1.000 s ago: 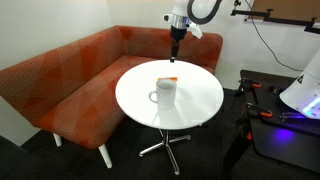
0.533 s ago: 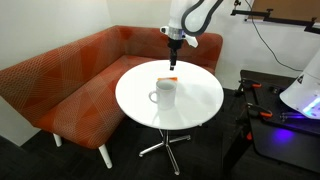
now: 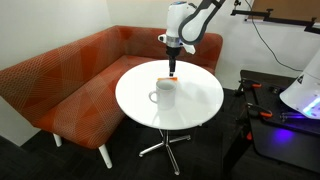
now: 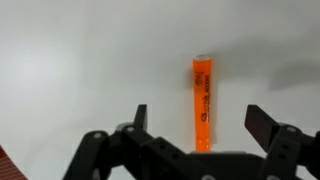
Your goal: Put the marker into the mug cup
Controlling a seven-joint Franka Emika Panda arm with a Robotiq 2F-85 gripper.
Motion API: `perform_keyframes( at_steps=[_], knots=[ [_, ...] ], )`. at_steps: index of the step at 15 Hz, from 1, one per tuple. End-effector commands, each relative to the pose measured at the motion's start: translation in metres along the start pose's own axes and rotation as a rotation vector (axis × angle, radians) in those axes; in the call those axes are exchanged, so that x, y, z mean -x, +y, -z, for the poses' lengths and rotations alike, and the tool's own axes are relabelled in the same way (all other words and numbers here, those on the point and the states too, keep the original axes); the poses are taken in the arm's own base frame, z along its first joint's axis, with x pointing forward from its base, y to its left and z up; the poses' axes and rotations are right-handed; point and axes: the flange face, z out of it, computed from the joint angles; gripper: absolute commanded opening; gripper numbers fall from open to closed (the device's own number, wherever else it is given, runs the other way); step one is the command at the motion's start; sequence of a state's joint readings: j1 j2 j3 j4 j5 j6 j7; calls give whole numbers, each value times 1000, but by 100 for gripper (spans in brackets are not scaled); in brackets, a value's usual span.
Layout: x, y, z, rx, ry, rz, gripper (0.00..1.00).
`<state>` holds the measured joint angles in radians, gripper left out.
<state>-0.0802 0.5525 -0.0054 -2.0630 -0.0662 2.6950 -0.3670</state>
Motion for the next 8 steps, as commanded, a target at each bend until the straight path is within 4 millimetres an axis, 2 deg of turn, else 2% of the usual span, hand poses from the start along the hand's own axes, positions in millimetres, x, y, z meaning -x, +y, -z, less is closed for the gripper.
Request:
perform_keyframes(
  at_steps=[1,8],
  knots=[
    [-9,-3,-10,-8,-25,-9,100],
    [-16,-10,-22,-18,-31,9,100]
  ],
)
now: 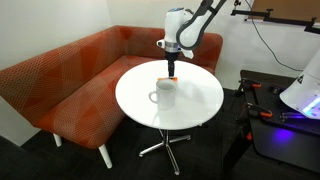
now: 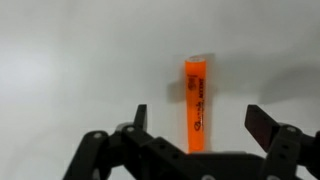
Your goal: Put the marker into the mug cup
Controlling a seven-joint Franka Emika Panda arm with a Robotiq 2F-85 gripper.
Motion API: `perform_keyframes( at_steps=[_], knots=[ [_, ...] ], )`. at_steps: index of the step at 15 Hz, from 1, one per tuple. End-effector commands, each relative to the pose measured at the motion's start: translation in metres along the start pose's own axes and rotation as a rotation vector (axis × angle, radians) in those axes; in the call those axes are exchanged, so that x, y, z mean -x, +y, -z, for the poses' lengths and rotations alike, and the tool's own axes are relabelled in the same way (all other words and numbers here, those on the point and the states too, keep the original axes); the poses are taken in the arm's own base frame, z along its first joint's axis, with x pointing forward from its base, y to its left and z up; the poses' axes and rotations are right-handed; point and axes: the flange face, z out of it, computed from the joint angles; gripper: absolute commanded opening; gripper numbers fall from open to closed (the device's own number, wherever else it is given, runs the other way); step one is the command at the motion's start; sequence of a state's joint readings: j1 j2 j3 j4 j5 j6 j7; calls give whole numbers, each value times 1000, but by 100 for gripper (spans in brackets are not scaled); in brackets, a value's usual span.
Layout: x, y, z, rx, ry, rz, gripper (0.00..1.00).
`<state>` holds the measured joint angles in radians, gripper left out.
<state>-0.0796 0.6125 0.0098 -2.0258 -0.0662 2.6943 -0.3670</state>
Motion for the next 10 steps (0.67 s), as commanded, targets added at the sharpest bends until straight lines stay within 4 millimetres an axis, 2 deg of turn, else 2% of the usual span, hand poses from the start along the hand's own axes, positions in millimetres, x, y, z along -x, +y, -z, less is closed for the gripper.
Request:
perform_keyframes(
  at_steps=[1,9,10],
  knots=[
    [-12,-2,0,-4,-14,-1,100],
    [-25,2,-8,-7,-27,1,99],
    [-26,3,-9,-9,-30,2,88]
  ],
)
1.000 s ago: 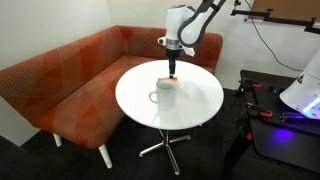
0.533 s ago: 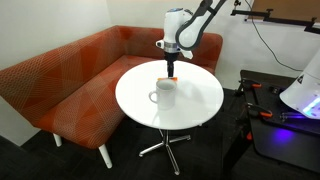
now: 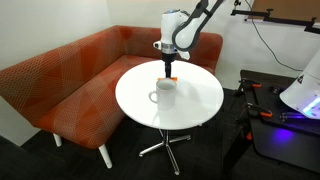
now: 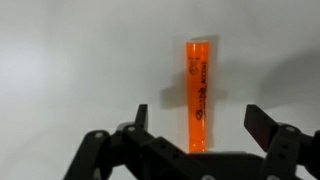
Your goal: Put the marker into the mug cup
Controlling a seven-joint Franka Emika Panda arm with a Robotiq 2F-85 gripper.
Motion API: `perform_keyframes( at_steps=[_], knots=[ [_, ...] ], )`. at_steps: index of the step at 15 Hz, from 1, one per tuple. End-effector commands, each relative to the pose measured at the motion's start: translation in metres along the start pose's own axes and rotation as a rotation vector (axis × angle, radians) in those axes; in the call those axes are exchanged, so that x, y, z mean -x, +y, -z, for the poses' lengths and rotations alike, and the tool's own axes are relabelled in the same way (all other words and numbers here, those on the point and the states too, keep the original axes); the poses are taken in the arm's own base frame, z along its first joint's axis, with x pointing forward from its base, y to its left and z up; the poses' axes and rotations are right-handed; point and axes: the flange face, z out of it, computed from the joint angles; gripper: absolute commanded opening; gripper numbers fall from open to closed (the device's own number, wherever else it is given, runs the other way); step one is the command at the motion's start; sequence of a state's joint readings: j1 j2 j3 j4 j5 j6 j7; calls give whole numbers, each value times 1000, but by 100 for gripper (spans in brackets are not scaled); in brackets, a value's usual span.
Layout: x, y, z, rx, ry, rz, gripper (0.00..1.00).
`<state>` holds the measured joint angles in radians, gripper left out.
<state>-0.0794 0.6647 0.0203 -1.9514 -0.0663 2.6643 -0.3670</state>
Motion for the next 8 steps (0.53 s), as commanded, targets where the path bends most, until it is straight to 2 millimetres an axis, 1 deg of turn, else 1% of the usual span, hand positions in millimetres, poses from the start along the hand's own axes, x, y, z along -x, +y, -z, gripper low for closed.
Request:
perform_keyframes(
  at_steps=[1,2,3,8],
  knots=[
    [-10,2,-1,-2,-27,-5,74],
    [-12,3,-2,-2,-28,-5,69],
    [-13,3,-2,-3,-29,-6,62],
    [-17,6,-3,-7,-26,-10,23]
  ],
)
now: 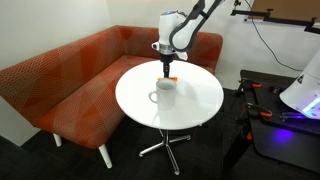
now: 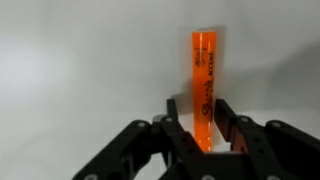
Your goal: Put the marker into the mug cup
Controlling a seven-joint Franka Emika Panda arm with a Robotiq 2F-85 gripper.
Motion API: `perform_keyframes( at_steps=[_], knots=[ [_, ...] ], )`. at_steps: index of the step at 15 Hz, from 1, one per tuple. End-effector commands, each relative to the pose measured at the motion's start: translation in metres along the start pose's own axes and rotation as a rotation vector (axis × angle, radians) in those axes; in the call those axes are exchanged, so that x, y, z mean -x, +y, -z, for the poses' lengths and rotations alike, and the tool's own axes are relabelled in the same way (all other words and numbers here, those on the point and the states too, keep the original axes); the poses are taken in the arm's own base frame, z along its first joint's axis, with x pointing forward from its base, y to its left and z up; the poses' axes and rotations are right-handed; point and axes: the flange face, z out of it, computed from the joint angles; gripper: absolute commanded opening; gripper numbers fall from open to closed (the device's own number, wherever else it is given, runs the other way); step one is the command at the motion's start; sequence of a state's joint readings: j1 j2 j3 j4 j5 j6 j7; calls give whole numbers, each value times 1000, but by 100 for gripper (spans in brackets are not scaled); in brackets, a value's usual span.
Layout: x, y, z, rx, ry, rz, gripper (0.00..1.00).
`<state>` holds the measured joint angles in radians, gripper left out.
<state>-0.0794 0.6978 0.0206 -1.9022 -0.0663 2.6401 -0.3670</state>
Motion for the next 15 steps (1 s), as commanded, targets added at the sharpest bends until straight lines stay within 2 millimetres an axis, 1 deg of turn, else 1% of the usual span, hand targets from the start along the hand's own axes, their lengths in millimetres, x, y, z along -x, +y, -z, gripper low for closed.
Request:
perform_keyframes(
  at_steps=[1,3,4,5,6,8,11,15],
  knots=[
    [-8,2,4,-5,-17,-10,15],
    [-10,4,4,-4,-15,-13,0],
    [-10,4,5,-5,-14,-14,1],
    [-11,4,6,-4,-13,-18,5],
    [-11,4,10,3,-15,-27,5],
    [-9,2,26,14,-30,-82,5],
    [-7,0,57,-2,-33,-173,5],
    [-8,-4,108,8,3,-253,5]
  ],
)
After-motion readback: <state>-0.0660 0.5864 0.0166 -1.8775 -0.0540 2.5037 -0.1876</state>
